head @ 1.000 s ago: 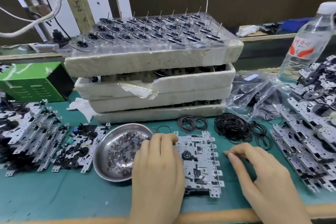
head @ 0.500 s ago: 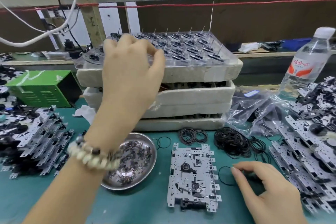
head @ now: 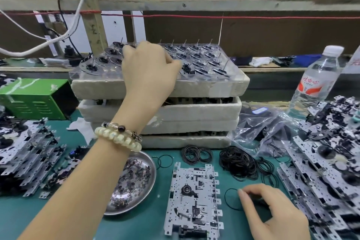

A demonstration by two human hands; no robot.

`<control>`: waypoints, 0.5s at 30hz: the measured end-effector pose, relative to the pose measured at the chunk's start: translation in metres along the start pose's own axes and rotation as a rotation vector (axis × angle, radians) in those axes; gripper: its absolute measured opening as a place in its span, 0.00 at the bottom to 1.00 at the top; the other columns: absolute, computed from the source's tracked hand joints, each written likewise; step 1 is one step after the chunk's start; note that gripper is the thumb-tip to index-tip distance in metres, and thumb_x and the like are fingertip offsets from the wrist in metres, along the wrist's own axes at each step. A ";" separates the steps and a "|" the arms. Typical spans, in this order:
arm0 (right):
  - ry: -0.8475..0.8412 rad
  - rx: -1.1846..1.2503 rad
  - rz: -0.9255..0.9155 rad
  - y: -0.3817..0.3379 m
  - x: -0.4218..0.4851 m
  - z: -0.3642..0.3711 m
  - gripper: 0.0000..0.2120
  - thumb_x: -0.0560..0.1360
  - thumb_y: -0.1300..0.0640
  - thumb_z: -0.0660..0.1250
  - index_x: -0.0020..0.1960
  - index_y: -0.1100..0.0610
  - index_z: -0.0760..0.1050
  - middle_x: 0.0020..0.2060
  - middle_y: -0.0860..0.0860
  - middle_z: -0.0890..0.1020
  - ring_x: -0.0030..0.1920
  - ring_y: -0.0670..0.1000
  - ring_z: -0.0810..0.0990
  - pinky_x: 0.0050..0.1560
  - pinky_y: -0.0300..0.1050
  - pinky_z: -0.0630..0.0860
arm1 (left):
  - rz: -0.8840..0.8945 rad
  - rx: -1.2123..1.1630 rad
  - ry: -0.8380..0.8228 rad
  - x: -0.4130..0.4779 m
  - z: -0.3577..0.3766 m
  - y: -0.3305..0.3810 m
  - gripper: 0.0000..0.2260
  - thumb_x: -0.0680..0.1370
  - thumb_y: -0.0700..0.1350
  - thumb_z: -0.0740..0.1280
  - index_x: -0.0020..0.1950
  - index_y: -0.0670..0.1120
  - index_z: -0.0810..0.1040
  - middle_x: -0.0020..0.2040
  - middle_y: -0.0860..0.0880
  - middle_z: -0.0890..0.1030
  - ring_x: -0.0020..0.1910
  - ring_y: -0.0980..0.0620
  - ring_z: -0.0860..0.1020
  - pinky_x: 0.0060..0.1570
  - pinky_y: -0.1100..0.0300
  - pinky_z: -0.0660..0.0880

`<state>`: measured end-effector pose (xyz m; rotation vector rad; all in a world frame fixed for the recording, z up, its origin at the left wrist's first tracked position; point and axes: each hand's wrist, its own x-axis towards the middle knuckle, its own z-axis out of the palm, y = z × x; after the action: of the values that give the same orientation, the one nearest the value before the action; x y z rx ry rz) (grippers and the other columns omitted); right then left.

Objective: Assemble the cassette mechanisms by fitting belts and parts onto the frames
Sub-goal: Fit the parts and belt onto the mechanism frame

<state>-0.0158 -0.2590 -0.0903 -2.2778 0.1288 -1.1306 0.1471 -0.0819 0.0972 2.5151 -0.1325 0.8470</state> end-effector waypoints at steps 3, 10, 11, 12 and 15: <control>0.008 0.009 0.010 0.000 0.000 0.000 0.09 0.70 0.61 0.73 0.33 0.51 0.80 0.29 0.41 0.78 0.38 0.45 0.76 0.39 0.36 0.72 | -0.016 -0.182 0.025 0.000 -0.008 -0.002 0.12 0.80 0.53 0.66 0.42 0.50 0.84 0.52 0.50 0.83 0.63 0.45 0.73 0.58 0.58 0.62; 0.031 0.081 0.043 0.003 0.000 -0.003 0.07 0.68 0.58 0.74 0.34 0.49 0.80 0.33 0.38 0.79 0.36 0.41 0.77 0.39 0.31 0.73 | -0.068 -0.644 0.070 -0.075 -0.051 -0.008 0.09 0.74 0.54 0.72 0.35 0.56 0.81 0.47 0.59 0.80 0.46 0.69 0.76 0.44 0.78 0.70; 0.034 0.153 0.120 0.002 0.001 -0.005 0.09 0.70 0.59 0.75 0.34 0.48 0.81 0.33 0.39 0.81 0.34 0.42 0.78 0.38 0.32 0.74 | -0.119 -0.712 0.009 -0.092 -0.052 -0.009 0.10 0.71 0.57 0.72 0.34 0.53 0.83 0.46 0.59 0.81 0.45 0.71 0.76 0.42 0.82 0.67; 0.028 0.271 0.236 0.000 0.002 -0.008 0.11 0.71 0.61 0.76 0.34 0.48 0.82 0.34 0.42 0.83 0.33 0.43 0.79 0.37 0.33 0.76 | -0.164 -0.775 -0.063 -0.108 -0.051 -0.010 0.10 0.67 0.59 0.72 0.36 0.53 0.84 0.46 0.59 0.82 0.46 0.70 0.76 0.42 0.82 0.67; -0.071 0.767 0.651 -0.019 0.014 -0.017 0.04 0.66 0.62 0.76 0.36 0.54 0.85 0.35 0.51 0.85 0.34 0.44 0.78 0.35 0.36 0.76 | -0.293 -0.905 -0.214 -0.149 -0.036 -0.017 0.14 0.60 0.62 0.69 0.35 0.55 0.85 0.46 0.60 0.82 0.41 0.64 0.78 0.42 0.71 0.70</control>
<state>-0.0229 -0.2554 -0.0623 -1.4240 0.3182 -0.5976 0.0114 -0.0589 0.0269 1.6952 -0.1647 0.2824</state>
